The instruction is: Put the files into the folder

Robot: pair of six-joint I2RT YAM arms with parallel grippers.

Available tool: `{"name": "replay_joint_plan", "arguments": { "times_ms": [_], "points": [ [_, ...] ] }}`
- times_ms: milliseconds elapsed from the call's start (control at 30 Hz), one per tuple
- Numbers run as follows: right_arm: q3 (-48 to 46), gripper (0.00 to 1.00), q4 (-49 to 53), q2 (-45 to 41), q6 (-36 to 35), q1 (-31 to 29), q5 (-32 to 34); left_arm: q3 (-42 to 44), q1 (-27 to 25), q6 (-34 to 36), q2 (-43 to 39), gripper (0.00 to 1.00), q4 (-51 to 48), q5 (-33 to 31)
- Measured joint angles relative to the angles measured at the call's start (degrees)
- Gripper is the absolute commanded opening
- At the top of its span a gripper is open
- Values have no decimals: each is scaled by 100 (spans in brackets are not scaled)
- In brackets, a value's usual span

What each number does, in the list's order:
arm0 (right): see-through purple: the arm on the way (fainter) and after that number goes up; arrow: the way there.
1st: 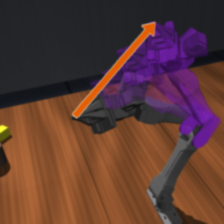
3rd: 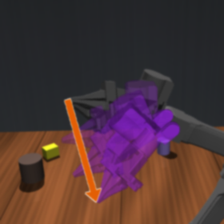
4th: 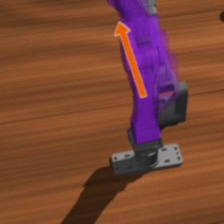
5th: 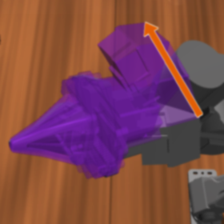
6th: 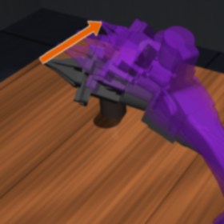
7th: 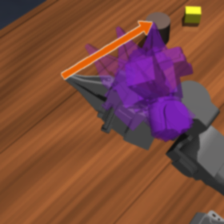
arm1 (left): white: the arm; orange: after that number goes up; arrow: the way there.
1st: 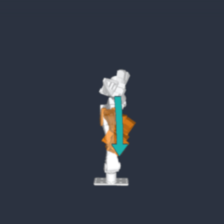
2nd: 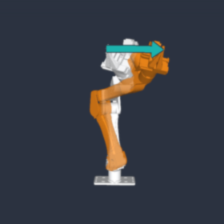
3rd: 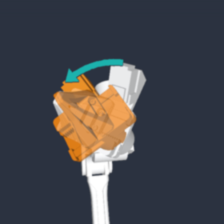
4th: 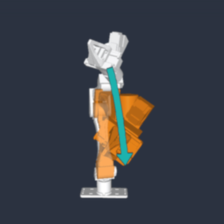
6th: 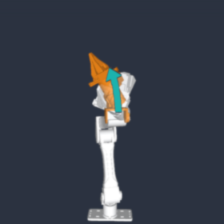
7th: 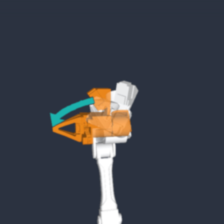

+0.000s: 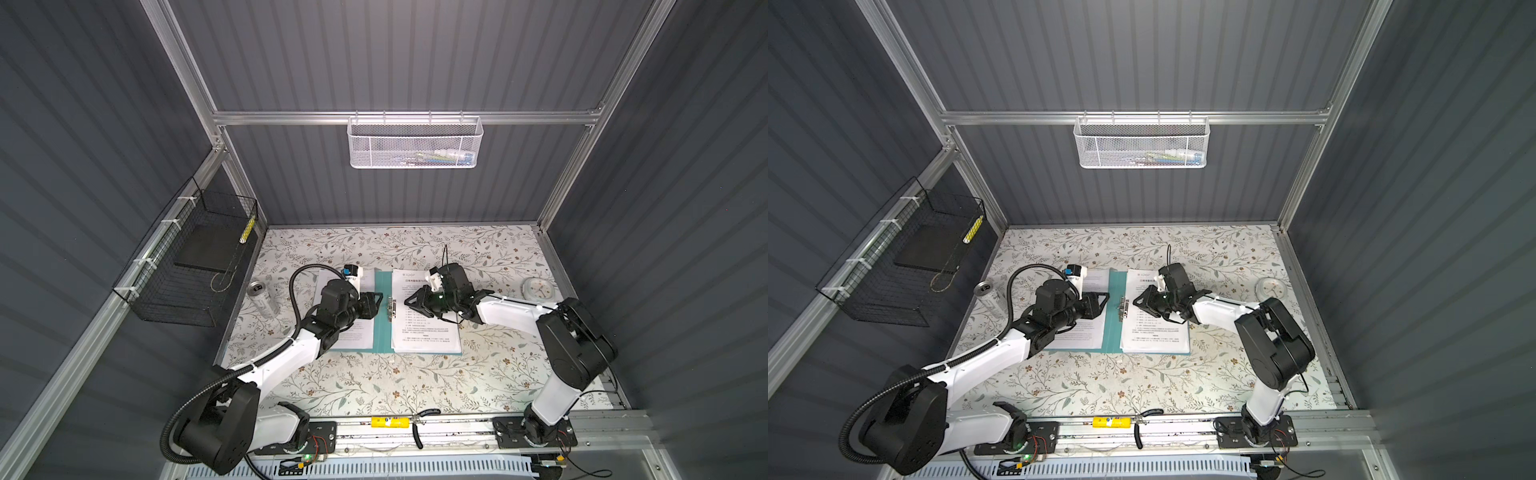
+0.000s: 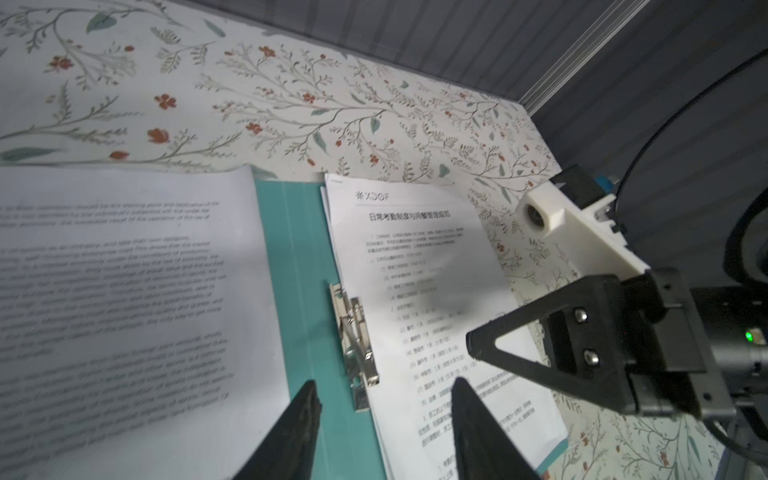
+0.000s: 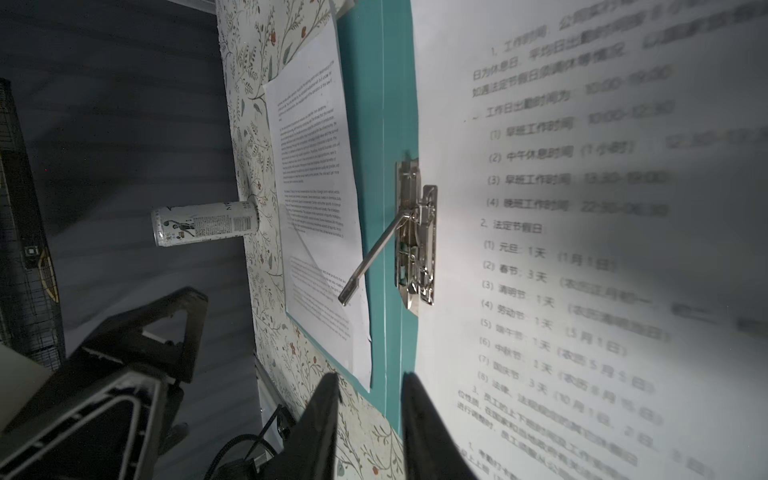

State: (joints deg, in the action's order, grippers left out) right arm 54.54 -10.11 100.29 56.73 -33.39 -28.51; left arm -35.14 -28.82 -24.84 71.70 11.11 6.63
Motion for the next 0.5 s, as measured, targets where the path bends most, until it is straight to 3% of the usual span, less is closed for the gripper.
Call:
{"name": "replay_joint_plan", "arguments": {
  "times_ms": [233,500],
  "points": [
    [9,30,-546,365,695,-15,-9,557,210,-4,-476,54,-385,-70],
    [354,28,-1056,1012,1196,-20,-337,758,343,-72,-457,54,-363,-66]
  ]
}}
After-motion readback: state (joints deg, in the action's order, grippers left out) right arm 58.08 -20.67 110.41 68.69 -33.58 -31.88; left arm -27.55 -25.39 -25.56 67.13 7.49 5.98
